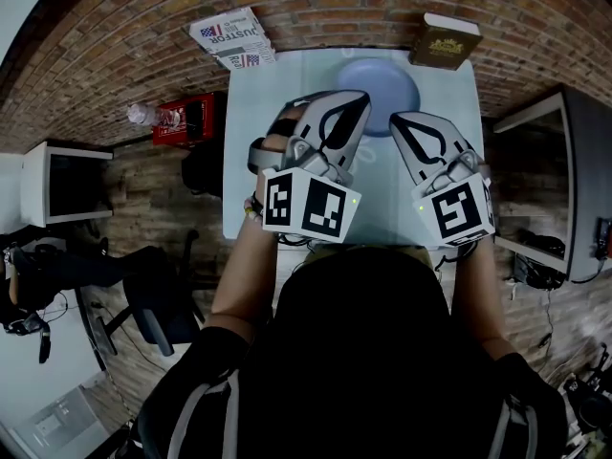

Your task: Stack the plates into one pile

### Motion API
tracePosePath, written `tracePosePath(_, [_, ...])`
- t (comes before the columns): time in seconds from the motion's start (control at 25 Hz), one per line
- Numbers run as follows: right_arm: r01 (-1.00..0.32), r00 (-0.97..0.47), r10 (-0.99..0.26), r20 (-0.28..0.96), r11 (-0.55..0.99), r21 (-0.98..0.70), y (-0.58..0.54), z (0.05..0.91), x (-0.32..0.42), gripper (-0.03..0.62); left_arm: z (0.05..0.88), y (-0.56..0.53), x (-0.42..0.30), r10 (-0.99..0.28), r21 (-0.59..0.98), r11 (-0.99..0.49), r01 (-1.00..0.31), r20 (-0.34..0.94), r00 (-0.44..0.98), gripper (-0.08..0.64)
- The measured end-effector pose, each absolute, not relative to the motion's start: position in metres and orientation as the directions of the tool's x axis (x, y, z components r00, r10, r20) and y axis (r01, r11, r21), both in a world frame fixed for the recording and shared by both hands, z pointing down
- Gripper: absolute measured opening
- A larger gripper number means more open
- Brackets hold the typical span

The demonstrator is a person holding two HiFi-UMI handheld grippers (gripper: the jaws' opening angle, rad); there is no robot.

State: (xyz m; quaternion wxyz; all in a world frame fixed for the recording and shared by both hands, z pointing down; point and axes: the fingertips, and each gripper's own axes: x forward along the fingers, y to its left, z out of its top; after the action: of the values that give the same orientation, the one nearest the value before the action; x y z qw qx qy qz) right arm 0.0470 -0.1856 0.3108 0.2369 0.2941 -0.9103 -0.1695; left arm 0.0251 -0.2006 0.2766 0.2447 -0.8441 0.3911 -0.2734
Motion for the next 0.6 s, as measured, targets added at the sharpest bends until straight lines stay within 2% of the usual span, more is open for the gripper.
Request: tracePosePath(0.6, [-0.472, -0.709, -0.628, 0.321, 0.761, 0.446, -0.182, 0.307, 0.056, 0.034, 0.274, -0.195, 0.036, -0.784, -0.634, -0.585, -0.506, 0.282, 0.552, 0.021])
